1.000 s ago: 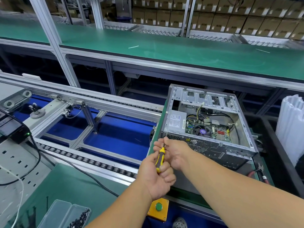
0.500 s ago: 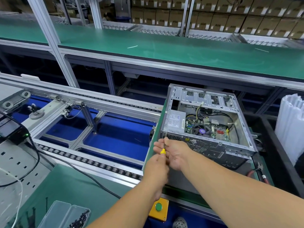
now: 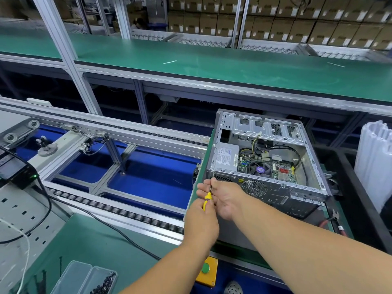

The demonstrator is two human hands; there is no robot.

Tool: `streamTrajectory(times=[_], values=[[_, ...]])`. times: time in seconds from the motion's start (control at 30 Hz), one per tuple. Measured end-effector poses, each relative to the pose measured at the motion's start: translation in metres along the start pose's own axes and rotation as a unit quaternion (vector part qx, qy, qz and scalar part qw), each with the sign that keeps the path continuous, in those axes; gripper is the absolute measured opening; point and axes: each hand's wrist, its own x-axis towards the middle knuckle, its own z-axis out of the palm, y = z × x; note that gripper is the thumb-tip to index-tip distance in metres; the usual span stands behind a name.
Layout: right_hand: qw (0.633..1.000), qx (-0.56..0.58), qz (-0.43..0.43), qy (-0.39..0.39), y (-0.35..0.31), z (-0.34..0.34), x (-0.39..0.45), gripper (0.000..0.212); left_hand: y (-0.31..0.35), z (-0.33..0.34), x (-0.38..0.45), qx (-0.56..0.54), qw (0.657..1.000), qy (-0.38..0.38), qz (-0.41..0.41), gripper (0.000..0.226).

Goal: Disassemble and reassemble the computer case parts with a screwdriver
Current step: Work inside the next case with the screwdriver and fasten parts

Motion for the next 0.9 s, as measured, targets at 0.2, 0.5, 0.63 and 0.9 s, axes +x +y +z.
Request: streamTrajectory(times=[0.2,0.5,0.63,0.9], values=[[1.000,-0.005,0.002,-0.011,-0.001,0.002,-0.004,0.031,-0.006,-0.010,0.007,-0.175,0.978,-0.076,-0.087,0.036],[0.994,-0.109,-0.009,0.020,0.014,-0.030,0.002,0.030,-0.044,-0.010,0.015,-0.309,0.903,-0.043,-0.295,0.034],[0.979,-0.204,-0.009,0.020,0.029,-0.061,0.001,0.023,-0.031,-0.003,0.029,-0.306,0.915,-0.072,-0.254,0.030],[0.942,-0.329,-0.060,-0.022,0.042,-0.079,-0.013,0.026,-0.024,0.016,0.055,-0.173,0.963,-0.081,-0.190,0.026]])
